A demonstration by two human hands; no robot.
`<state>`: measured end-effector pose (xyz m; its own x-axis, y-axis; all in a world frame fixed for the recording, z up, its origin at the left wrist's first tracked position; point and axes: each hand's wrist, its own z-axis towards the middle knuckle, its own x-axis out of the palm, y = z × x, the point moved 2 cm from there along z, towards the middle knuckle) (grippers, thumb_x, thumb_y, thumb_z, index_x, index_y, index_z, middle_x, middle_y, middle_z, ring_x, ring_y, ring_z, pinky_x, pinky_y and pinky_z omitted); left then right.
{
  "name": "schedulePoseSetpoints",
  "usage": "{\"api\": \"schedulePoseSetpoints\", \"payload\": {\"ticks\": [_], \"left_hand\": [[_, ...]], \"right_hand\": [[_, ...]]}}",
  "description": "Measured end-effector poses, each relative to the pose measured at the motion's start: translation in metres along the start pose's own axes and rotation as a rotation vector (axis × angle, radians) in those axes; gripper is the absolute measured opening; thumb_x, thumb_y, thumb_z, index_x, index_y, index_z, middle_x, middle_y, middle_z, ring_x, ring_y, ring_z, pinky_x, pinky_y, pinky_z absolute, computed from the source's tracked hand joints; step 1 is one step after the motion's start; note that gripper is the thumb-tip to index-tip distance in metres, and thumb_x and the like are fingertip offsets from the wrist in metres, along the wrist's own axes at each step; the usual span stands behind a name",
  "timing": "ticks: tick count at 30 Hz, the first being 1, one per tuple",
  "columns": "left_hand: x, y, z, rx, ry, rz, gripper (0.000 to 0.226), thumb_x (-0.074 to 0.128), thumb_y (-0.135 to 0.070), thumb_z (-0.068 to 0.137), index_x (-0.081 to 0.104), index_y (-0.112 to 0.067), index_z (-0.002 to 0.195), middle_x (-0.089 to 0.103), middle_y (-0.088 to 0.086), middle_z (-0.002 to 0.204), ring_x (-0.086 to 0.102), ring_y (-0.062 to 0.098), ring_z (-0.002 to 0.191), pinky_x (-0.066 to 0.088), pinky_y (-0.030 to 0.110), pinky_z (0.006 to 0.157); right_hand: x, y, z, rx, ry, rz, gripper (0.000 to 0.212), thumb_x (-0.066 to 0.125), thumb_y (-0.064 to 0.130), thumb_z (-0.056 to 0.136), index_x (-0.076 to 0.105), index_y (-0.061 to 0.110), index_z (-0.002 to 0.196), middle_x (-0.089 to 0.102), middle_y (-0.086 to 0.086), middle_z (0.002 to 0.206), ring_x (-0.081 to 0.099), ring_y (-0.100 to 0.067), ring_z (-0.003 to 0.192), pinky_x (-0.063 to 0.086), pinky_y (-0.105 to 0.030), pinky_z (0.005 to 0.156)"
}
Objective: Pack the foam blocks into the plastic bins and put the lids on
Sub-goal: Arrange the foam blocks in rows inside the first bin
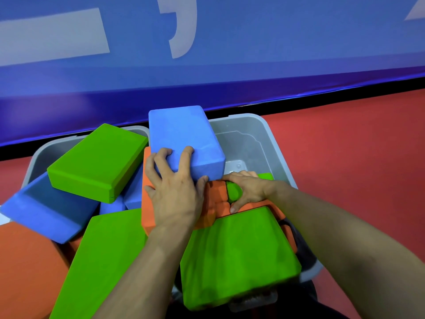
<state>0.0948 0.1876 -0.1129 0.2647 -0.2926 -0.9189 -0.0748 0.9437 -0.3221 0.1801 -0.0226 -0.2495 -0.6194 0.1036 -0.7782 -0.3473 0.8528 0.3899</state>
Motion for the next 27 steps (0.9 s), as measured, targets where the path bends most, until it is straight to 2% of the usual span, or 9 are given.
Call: {"api": "schedulePoseSetpoints", "payload": {"ticks": [6,10,12,15,16,18,20,22,27], "left_hand": [[0.000,0.000,-0.001,0.001,-0.007,-0.011,0.066,0.076,-0.048,0.079,0.047,-0.034,0.137,0.026,0.010,0.143,0.020,0.036,0.136,0.042,0.057,0.099],[0.000,-0.002,0.000,0.006,-0.001,-0.017,0.067,0.076,-0.047,0.079,0.048,-0.033,0.138,0.028,0.012,0.144,0.020,0.035,0.136,0.039,0.058,0.102],[-0.001,0.001,0.000,0.024,-0.014,-0.032,0.066,0.077,-0.048,0.079,0.050,-0.031,0.136,0.030,0.013,0.142,0.022,0.035,0.134,0.039,0.058,0.102],[-0.003,0.005,0.002,0.030,-0.023,-0.055,0.064,0.076,-0.051,0.079,0.052,-0.031,0.134,0.034,0.014,0.140,0.025,0.036,0.132,0.035,0.053,0.105],[-0.004,0.006,0.002,0.037,-0.023,-0.061,0.064,0.077,-0.052,0.079,0.053,-0.031,0.134,0.034,0.014,0.139,0.026,0.037,0.132,0.032,0.050,0.106],[-0.007,0.007,0.002,0.044,-0.017,-0.076,0.067,0.079,-0.054,0.076,0.054,-0.030,0.134,0.035,0.015,0.138,0.027,0.039,0.130,0.028,0.044,0.106],[-0.010,0.010,0.003,0.015,0.015,-0.123,0.073,0.082,-0.054,0.071,0.054,-0.031,0.134,0.034,0.015,0.139,0.026,0.038,0.130,0.032,0.045,0.105],[-0.012,0.014,0.003,0.036,0.023,-0.146,0.078,0.084,-0.054,0.066,0.054,-0.031,0.134,0.035,0.015,0.137,0.027,0.036,0.127,0.033,0.049,0.108],[-0.017,0.027,0.004,0.015,0.049,-0.225,0.089,0.086,-0.051,0.066,0.047,-0.032,0.144,0.033,0.015,0.141,0.025,0.034,0.132,0.033,0.055,0.111]], "right_hand": [[-0.003,0.004,0.000,-0.013,-0.021,-0.019,0.107,0.080,0.074,0.059,0.029,0.044,0.149,0.043,0.009,0.148,0.035,-0.023,0.135,0.024,-0.045,0.114],[0.005,0.000,0.000,-0.027,-0.024,-0.007,0.108,0.075,0.077,0.063,0.027,0.043,0.154,0.030,0.007,0.161,0.024,-0.021,0.147,0.014,-0.047,0.121],[0.006,0.002,-0.001,-0.010,-0.077,0.194,0.099,0.077,0.069,0.067,0.036,0.040,0.152,0.023,0.005,0.165,0.020,-0.018,0.151,0.009,-0.047,0.124],[-0.012,0.025,-0.014,0.064,-0.267,0.959,0.070,0.076,0.027,0.081,0.051,0.021,0.145,0.046,-0.004,0.154,0.040,-0.022,0.144,0.028,-0.044,0.121],[-0.020,0.038,-0.020,0.079,-0.282,1.200,0.065,0.072,0.027,0.083,0.052,0.019,0.144,0.054,-0.006,0.148,0.048,-0.022,0.138,0.033,-0.044,0.119],[-0.035,0.068,-0.031,0.137,-0.200,1.465,0.058,0.063,0.050,0.090,0.056,0.024,0.141,0.065,-0.001,0.135,0.059,-0.019,0.126,0.037,-0.043,0.115],[-0.045,0.092,-0.037,0.197,-0.159,1.544,0.061,0.051,0.069,0.089,0.061,0.030,0.134,0.071,0.002,0.125,0.063,-0.018,0.121,0.042,-0.041,0.108],[-0.053,0.109,-0.042,0.262,-0.208,1.573,0.066,0.056,0.077,0.081,0.065,0.031,0.128,0.074,0.005,0.119,0.066,-0.016,0.116,0.045,-0.042,0.105],[-0.071,0.135,-0.054,0.354,-0.311,1.427,0.059,0.077,0.063,0.074,0.069,0.021,0.116,0.075,0.002,0.113,0.071,-0.019,0.106,0.051,-0.042,0.103]]}}
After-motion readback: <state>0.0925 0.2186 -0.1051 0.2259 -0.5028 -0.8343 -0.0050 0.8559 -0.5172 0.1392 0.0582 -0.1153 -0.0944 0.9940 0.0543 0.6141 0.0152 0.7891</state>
